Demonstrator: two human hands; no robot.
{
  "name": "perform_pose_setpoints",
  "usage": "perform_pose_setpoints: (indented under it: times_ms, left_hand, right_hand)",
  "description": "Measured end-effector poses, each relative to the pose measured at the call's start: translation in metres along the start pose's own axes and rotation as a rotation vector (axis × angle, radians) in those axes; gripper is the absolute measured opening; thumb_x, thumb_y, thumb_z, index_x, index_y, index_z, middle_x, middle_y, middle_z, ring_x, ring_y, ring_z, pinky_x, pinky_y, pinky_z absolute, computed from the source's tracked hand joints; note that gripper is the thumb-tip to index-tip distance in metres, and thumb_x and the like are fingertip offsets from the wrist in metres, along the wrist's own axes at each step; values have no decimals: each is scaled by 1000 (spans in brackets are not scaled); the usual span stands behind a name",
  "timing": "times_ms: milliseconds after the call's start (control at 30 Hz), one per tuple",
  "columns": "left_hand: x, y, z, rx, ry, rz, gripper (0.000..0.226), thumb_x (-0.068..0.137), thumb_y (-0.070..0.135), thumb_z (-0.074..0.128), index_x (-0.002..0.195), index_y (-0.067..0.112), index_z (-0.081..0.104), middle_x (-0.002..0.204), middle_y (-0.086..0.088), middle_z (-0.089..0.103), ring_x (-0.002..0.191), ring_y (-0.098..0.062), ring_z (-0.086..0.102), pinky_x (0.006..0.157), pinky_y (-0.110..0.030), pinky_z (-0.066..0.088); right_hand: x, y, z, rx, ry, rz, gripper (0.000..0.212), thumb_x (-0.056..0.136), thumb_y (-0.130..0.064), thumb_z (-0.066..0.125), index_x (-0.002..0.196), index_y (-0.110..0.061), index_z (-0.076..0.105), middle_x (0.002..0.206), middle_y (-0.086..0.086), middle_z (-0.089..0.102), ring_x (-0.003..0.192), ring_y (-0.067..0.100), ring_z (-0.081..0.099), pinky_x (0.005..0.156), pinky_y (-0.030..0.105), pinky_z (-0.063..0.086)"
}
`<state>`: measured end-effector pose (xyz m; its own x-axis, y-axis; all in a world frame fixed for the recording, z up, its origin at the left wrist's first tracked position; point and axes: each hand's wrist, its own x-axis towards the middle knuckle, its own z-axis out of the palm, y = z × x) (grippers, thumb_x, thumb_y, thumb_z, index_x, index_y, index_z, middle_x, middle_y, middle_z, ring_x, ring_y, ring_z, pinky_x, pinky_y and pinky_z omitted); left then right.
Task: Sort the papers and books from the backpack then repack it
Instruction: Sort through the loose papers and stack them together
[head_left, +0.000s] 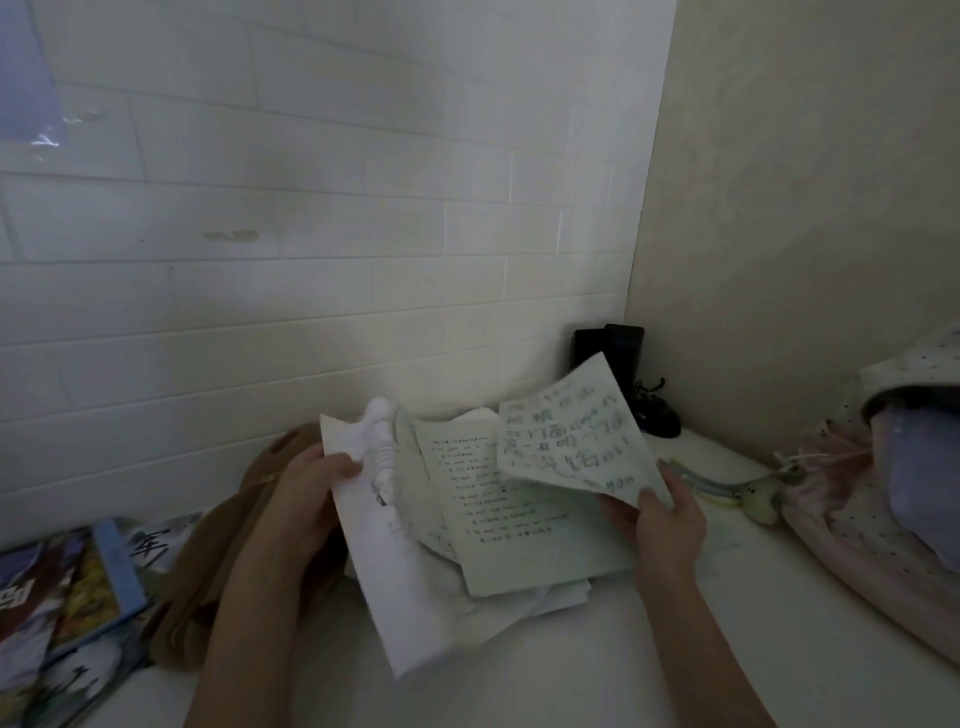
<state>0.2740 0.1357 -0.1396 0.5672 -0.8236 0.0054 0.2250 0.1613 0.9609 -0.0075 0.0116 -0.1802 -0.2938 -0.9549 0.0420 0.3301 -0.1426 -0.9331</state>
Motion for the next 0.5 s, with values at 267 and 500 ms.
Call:
perform_pose_setpoints:
  times_ms: [267,500]
  left_hand:
    - [5,-14,4,246,288,276,21,87,12,61,106,21,60,105,-5,68,93,-23,65,83,-39,53]
    - [1,-15,19,323,245,357,40,90,32,59,128,26,49,106,4,62,102,-16,60,82,-29,47]
  right_hand:
    - [-24,-9,23,141,-361,131,33,95,0,47,120,-19,58,107,10,67,76,19,71,56,22,57]
    - [-49,-5,33,-103,-682,135,35,97,-3,46,125,-19,57,118,11,64,98,25,67,65,33,60]
